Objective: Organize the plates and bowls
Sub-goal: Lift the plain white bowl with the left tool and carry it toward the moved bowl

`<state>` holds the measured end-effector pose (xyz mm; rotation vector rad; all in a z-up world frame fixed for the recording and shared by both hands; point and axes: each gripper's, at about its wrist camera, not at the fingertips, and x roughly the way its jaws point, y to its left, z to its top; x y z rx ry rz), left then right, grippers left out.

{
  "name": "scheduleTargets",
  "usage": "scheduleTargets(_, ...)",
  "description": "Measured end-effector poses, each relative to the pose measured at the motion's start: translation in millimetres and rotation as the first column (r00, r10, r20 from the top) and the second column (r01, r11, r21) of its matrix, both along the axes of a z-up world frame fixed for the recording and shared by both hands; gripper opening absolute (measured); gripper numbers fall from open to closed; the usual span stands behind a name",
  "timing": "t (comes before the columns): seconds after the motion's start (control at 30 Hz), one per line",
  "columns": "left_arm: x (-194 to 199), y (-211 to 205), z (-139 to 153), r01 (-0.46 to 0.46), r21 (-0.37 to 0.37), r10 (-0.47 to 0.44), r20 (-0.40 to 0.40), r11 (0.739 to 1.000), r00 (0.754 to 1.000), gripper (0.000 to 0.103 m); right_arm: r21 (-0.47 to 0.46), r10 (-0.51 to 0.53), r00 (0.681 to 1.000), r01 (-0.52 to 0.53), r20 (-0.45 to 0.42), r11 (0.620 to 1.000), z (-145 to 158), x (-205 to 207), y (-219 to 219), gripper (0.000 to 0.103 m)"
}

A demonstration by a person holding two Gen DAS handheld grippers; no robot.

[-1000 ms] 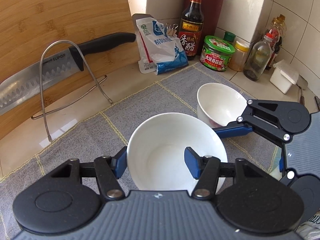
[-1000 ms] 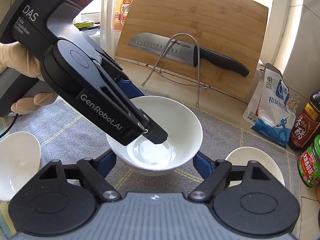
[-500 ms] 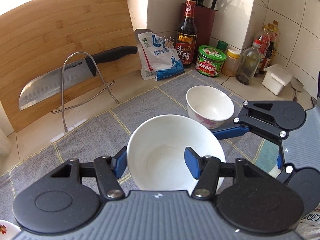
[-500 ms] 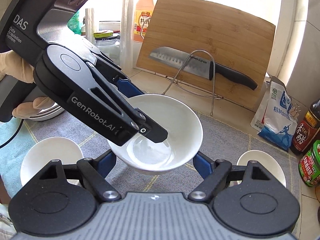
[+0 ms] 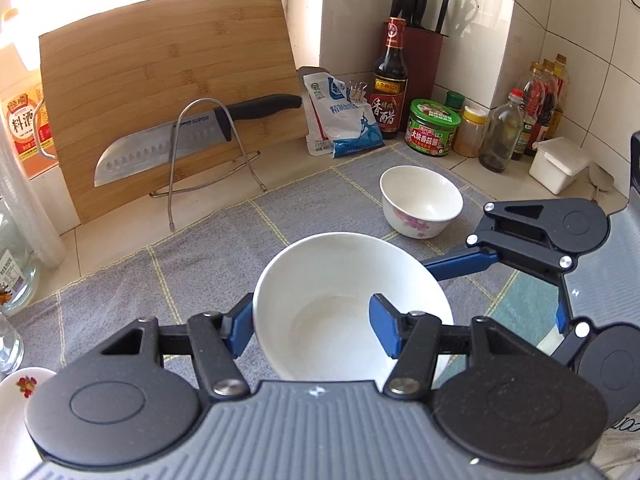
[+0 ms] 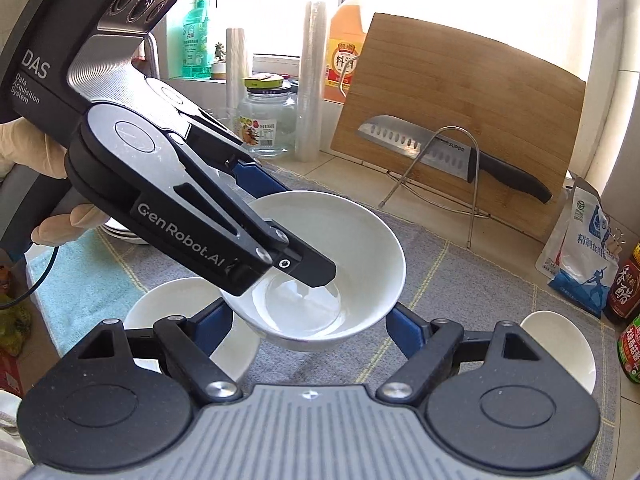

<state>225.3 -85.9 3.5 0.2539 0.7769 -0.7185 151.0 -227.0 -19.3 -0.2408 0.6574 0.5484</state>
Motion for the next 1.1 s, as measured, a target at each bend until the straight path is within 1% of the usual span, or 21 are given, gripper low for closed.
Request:
scheduleTargets(0.1, -4.8, 9.4, 0.6, -0.029, -0.002, 0.029, 0.0, 1.0, 1.0, 0.059, 0.015, 0.03, 1.0, -0.03, -0.01, 0.999, 1.7, -0.6, 5.3, 0.087)
scheduleTargets(0.27, -12.4, 23.4, -0.2, -0.077, -0.009, 0.077, -0.01, 0.997, 0.997, 0.06, 0.005, 0.079, 0.997, -0.079, -0.012, 0.997, 1.0, -4.2, 16.5, 0.087)
scheduleTargets(0.5, -25.1, 39.9, -8.6, -0.136, -0.017, 0.136, -0.038, 0.991, 0.99, 0.061, 0.005, 0.141, 0.989, -0.141, -0.048, 0.99, -4.7, -9.4, 27.5, 0.087)
scheduleTargets(0.77, -36.6, 51.0, -20.0, -0.175, -0.027, 0.173, -0.077, 0.984, 0.982, 0.062, 0.005, 0.183, 0.979, -0.183, -0.091, 0.983, -12.9, -12.7, 35.2, 0.087)
scheduleTargets(0.93, -43.5, 52.7, -26.7, -0.187, -0.018, 0.185, -0.085, 0.982, 0.979, 0.062, 0.009, 0.2, 0.974, -0.201, -0.109, 0.98, -16.8, -15.0, 37.1, 0.087)
scheduleTargets(1.1, -48.4, 52.8, -33.5, -0.203, -0.018, 0.201, -0.093, 0.979, 0.975, 0.066, 0.011, 0.217, 0.968, -0.217, -0.127, 0.976, -20.3, -15.6, 38.0, 0.087)
